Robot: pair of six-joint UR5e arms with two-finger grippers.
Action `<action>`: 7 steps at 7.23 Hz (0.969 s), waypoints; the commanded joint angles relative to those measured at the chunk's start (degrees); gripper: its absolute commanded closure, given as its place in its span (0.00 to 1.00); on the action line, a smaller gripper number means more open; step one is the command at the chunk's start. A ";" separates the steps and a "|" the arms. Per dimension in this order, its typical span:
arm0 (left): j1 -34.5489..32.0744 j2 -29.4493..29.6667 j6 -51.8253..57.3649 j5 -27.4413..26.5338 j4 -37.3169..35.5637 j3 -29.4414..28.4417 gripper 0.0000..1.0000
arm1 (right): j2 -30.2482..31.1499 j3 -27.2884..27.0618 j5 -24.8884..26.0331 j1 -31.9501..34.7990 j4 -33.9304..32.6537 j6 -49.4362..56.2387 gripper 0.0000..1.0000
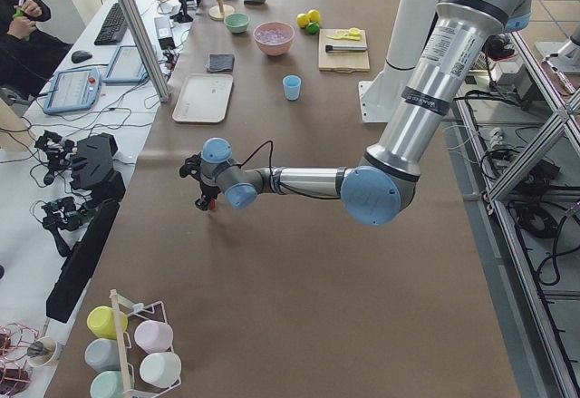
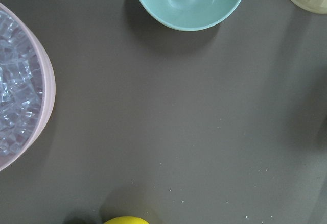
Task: Put ice and strawberries in cup
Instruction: 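Lower the left gripper onto the red strawberry and grasp it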
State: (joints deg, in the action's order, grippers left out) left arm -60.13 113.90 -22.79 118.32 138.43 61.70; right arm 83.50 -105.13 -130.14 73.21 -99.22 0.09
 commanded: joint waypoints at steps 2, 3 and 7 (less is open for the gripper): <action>-0.25 0.00 -1.81 0.77 0.00 0.69 1.00 | -0.26 -0.08 0.06 0.00 -0.10 0.00 0.01; -1.56 0.00 -3.56 3.99 -0.26 2.35 1.00 | -0.53 -0.08 -0.12 0.00 -0.10 -0.09 0.01; 0.85 -0.44 -30.36 10.80 -23.25 33.57 1.00 | -0.53 -0.34 -1.52 0.00 0.08 -0.53 0.01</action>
State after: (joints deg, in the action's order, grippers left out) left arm -62.81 113.37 -40.65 129.29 121.34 84.80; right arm 83.11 -105.44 -131.39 73.21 -99.16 -0.39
